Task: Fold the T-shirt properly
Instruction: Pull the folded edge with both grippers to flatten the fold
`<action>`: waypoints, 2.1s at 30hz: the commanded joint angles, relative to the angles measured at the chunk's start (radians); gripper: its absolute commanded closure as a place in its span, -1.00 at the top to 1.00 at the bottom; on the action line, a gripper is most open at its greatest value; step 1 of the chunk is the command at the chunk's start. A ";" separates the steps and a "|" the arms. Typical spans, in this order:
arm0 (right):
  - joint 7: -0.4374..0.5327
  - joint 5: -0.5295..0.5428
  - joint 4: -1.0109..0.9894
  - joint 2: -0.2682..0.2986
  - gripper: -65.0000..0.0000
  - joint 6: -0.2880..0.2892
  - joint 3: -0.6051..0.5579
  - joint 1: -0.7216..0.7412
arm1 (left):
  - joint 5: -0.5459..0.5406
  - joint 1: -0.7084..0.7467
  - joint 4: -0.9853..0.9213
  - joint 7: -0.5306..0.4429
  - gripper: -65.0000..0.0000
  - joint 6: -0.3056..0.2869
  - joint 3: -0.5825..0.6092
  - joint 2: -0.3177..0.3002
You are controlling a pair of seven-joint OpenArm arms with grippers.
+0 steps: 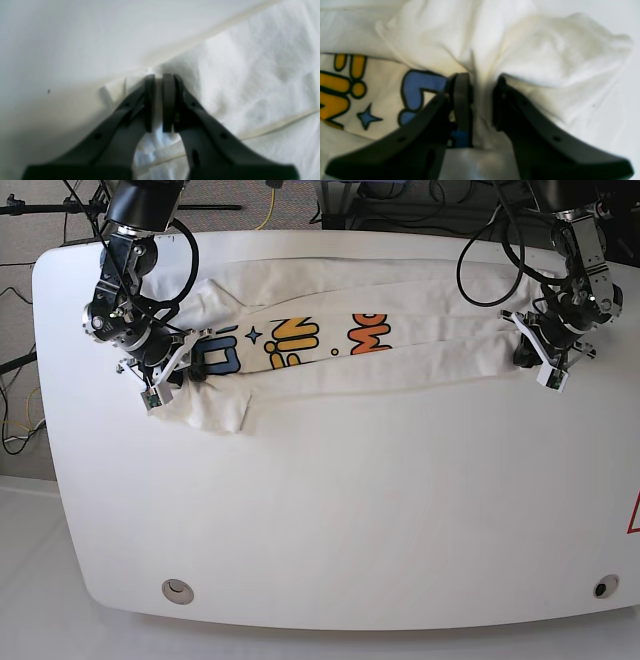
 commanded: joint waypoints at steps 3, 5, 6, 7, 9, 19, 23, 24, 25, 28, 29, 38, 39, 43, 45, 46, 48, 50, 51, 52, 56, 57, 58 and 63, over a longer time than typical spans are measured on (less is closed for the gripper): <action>-0.013 -0.005 0.030 0.036 -0.56 -0.002 0.006 0.024 | -0.008 -0.005 0.041 -0.023 -0.90 -0.001 -0.005 -0.025; -0.015 -0.005 0.028 0.043 -0.55 -0.002 0.006 0.026 | -0.009 -0.002 0.049 -0.021 -0.90 -0.001 -0.006 -0.026; -0.018 -0.005 0.025 0.045 -0.54 -0.002 0.007 0.028 | -0.009 0.000 0.053 -0.020 -0.90 -0.001 -0.006 -0.027; -0.021 -0.005 0.023 0.047 -0.53 -0.002 0.008 0.030 | -0.008 0.002 0.057 -0.018 -0.90 -0.001 -0.006 -0.027; -0.025 -0.004 0.020 0.050 -0.50 -0.002 0.009 0.030 | -0.008 0.002 0.059 -0.018 -0.89 -0.001 -0.004 -0.028; -0.126 -0.006 0.101 0.048 -0.48 -0.002 -0.008 0.017 | -0.010 -0.005 0.060 -0.022 -0.90 0.044 -0.007 -0.039; -0.155 -0.006 0.117 0.046 -0.48 -0.002 -0.007 0.026 | -0.011 -0.011 0.069 -0.021 -0.89 0.038 -0.004 -0.038; -0.163 -0.005 0.128 0.046 -0.49 -0.002 -0.004 0.029 | -0.011 -0.011 0.068 -0.017 -0.89 0.029 -0.004 -0.037; -0.171 -0.005 0.139 0.047 -0.50 -0.002 -0.001 0.032 | -0.011 -0.011 0.067 -0.013 -0.89 0.019 -0.003 -0.035; -0.178 -0.004 0.137 0.046 -0.51 -0.002 0.003 0.047 | -0.017 -0.015 0.079 -0.009 -0.89 0.013 0.000 -0.034; -0.180 -0.004 0.134 0.046 -0.52 -0.002 0.004 0.053 | -0.020 -0.016 0.083 -0.008 -0.89 0.011 0.000 -0.034; -0.159 -0.013 0.039 0.053 -0.62 -0.002 -0.005 0.138 | -0.014 -0.002 0.101 0.006 -0.91 -0.001 -0.018 -0.026; -0.158 -0.013 0.027 0.054 -0.63 -0.002 -0.005 0.147 | -0.013 -0.001 0.102 0.008 -0.91 -0.001 -0.019 -0.026; -0.153 -0.013 -0.012 0.056 -0.66 -0.002 -0.005 0.175 | -0.014 0.000 0.094 0.006 -0.91 -0.001 -0.018 -0.028; -0.145 -0.015 -0.044 0.053 -0.69 -0.002 -0.008 0.173 | -0.013 0.002 0.075 0.008 -0.92 -0.001 -0.010 -0.041; -0.145 -0.015 -0.045 0.054 -0.70 -0.002 -0.008 0.174 | -0.013 0.002 0.073 0.009 -0.92 -0.001 -0.010 -0.043; -0.146 -0.015 -0.043 0.054 -0.71 -0.002 -0.007 0.174 | -0.012 0.003 0.069 0.009 -0.92 -0.001 -0.009 -0.046; -0.147 -0.015 -0.040 0.053 -0.71 -0.002 -0.007 0.170 | -0.011 0.004 0.067 0.009 -0.92 -0.001 -0.010 -0.049; -0.146 -0.015 -0.039 0.053 -0.71 -0.002 -0.008 0.168 | -0.011 0.004 0.067 0.008 -0.92 -0.001 -0.012 -0.050; -0.145 -0.015 -0.035 0.053 -0.70 -0.002 -0.008 0.164 | -0.011 0.005 0.068 0.008 -0.92 -0.001 -0.013 -0.051; -0.152 -0.018 0.024 0.049 -0.61 -0.002 -0.007 0.133 | -0.011 0.000 0.084 0.004 -0.93 -0.001 -0.026 -0.037; -0.153 -0.018 0.039 0.049 -0.58 -0.002 -0.006 0.125 | -0.010 0.000 0.086 0.003 -0.93 -0.001 -0.029 -0.036; -0.153 -0.018 0.056 0.048 -0.54 -0.002 -0.006 0.117 | -0.011 0.000 0.088 0.003 -0.93 -0.001 -0.032 -0.035; -0.161 -0.017 0.134 0.048 -0.35 -0.002 -0.004 0.099 | -0.015 0.000 0.099 0.002 -0.90 -0.001 -0.044 -0.032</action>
